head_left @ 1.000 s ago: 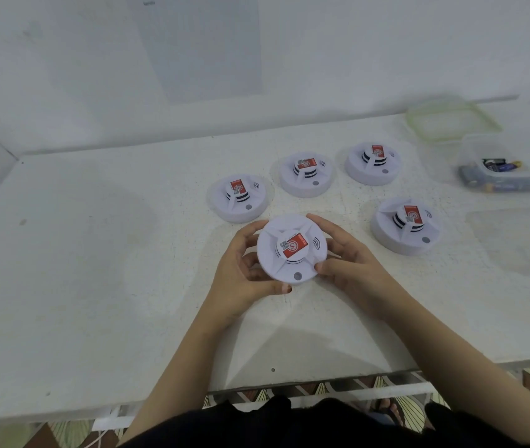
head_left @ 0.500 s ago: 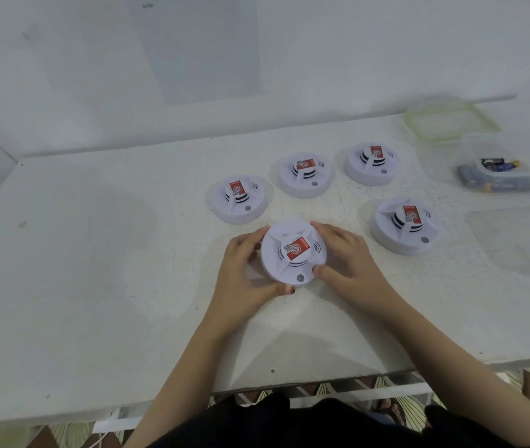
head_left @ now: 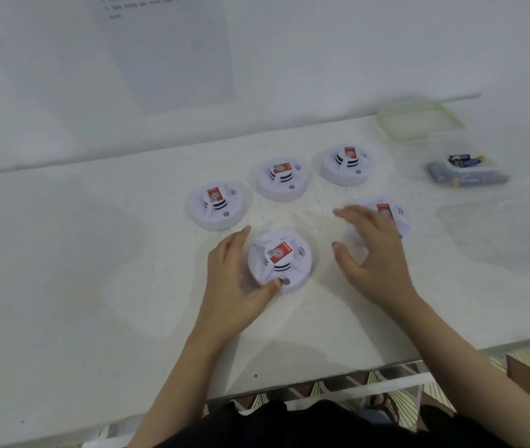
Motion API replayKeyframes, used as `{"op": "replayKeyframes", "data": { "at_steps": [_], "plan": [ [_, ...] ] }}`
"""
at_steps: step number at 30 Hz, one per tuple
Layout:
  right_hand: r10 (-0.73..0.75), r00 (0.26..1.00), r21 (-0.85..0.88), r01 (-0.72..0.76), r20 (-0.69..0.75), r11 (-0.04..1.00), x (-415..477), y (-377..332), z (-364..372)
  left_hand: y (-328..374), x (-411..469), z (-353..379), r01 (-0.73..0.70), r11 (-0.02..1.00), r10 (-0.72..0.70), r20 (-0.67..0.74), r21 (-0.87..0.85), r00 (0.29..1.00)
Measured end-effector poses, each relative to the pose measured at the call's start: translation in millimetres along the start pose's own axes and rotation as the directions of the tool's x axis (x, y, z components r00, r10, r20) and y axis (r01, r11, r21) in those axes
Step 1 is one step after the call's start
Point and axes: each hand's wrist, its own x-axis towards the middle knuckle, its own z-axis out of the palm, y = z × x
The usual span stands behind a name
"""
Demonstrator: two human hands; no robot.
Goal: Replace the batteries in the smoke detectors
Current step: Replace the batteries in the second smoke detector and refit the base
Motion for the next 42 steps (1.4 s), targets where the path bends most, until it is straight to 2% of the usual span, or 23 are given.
{"op": "replayKeyframes", "data": {
  "at_steps": [2, 4, 6, 7, 11, 14, 17, 21, 25, 28, 34, 37, 39, 42],
  "plan": [
    [0.041, 0.996, -0.141, -0.051, -0.078, 0.989, 4.9, 14.9, -11.0, 4.8, 3.6, 3.2, -0.045, 0.999, 0.047, -0.046, 0.029, 0.998],
    [0.196, 0.980, -0.232, -0.196, -0.023, 0.953, 6.8, 27.7, -22.0, 11.7, 8.6, 7.3, -0.091, 0.995, 0.093, -0.053, 0.033, 0.994],
    [0.357, 0.932, -0.220, -0.334, 0.071, 0.916, 6.7, 35.0, -30.2, 21.3, 14.6, 11.3, -0.119, 0.992, 0.120, -0.031, 0.029, 0.992],
    [0.386, 0.919, -0.170, -0.368, 0.088, 0.914, 7.5, 37.8, -33.0, 25.2, 17.6, 13.5, -0.139, 0.990, 0.140, -0.022, 0.035, 0.990],
    [0.346, 0.937, 0.079, -0.348, 0.043, 0.934, 9.4, 37.7, -41.7, 37.9, 25.0, 21.1, -0.228, 0.971, 0.229, -0.003, 0.068, 0.973],
    [0.281, 0.958, 0.288, -0.285, 0.057, 0.914, 2.1, 30.6, -47.4, 51.0, 26.2, 23.3, -0.202, 0.978, 0.204, 0.053, -0.053, 0.977],
    [0.135, 0.990, 0.279, -0.143, 0.047, 0.949, -3.0, 13.8, -52.5, 70.5, 29.5, 25.8, -0.034, 0.965, 0.084, 0.185, -0.259, 0.979],
    [-0.063, 0.995, 0.200, 0.046, 0.078, 0.979, -6.8, -11.1, -52.9, 86.5, 38.3, 30.2, 0.240, 0.890, -0.076, 0.394, -0.387, 0.916],
    [-0.179, 0.973, 0.203, 0.148, 0.143, 0.968, -10.3, -25.8, -49.0, 84.2, 45.3, 28.2, 0.352, 0.820, -0.074, 0.526, -0.451, 0.847],
    [-0.191, 0.966, 0.219, 0.151, 0.175, 0.964, -12.7, -29.2, -47.0, 80.9, 44.9, 25.7, 0.386, 0.735, -0.012, 0.559, -0.557, 0.829],
    [-0.087, 0.961, 0.279, 0.011, 0.262, 0.960, -12.4, -24.1, -48.8, 67.3, 39.1, 21.4, 0.435, 0.469, 0.066, 0.522, -0.769, 0.851],
    [-0.070, 0.962, 0.269, -0.004, 0.264, 0.963, -10.3, -24.9, -52.2, 63.7, 39.5, 14.8, 0.446, 0.363, 0.111, 0.513, -0.818, 0.851],
    [-0.073, 0.958, 0.276, -0.007, 0.277, 0.961, -8.3, -26.5, -54.6, 60.7, 40.4, 10.1, 0.456, 0.377, 0.135, 0.535, -0.806, 0.834],
    [-0.035, 0.937, 0.333, -0.088, 0.348, 0.939, -4.7, -29.2, -61.6, 57.5, 42.2, 1.0, 0.420, 0.512, 0.181, 0.572, -0.750, 0.800]
  ]
}}
